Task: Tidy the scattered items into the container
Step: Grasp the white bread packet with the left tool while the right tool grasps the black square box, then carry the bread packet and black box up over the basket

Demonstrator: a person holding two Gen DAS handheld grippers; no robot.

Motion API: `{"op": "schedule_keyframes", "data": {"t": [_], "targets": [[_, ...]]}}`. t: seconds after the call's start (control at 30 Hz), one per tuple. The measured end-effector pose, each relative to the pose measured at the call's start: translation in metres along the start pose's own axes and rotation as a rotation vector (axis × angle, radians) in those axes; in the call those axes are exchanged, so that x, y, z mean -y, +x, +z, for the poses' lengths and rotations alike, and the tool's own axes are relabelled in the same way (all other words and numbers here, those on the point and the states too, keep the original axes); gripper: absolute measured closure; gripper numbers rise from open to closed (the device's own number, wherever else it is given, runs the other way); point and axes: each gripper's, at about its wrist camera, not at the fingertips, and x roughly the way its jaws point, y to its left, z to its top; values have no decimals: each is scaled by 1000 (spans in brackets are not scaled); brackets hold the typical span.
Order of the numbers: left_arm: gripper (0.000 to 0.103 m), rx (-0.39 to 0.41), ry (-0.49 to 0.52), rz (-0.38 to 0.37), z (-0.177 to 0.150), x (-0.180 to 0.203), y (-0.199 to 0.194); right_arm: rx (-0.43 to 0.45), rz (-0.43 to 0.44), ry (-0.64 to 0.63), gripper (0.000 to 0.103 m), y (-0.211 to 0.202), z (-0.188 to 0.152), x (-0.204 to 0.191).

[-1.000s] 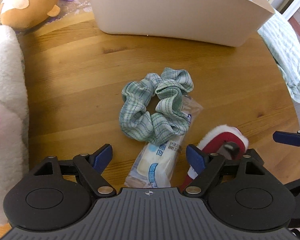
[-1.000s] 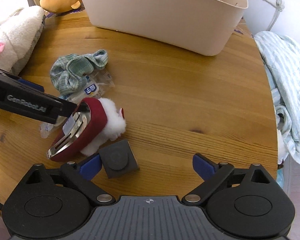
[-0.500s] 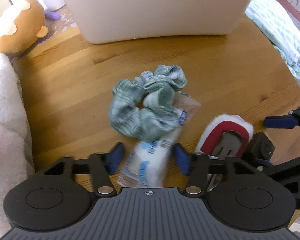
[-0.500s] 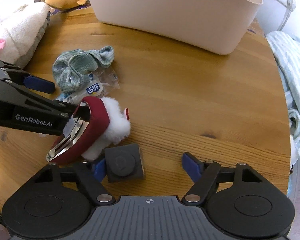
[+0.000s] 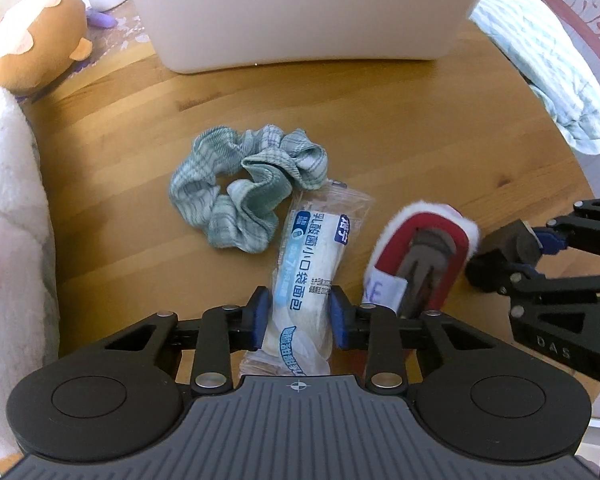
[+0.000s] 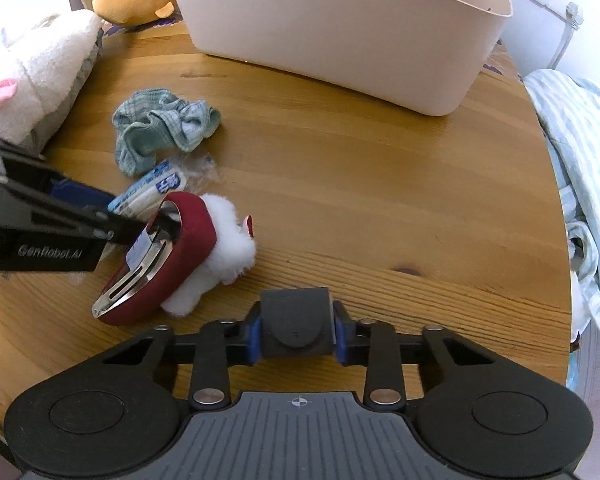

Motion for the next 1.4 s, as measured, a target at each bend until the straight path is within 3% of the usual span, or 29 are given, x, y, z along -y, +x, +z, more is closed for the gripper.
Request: {"op": "schedule_keyframes", "data": {"t": [0.73,1.03,1.4], "targets": [[72,60,7,-50,-6,6,-33,69,-16,53,74,-25,-13,3],[72,123,-14,-87,11,8,-67,164,-26,71,74,-71,-1,11],[72,256,-33,-131,49,15,-121,301,-32,100,74,-125,35,28]]}}
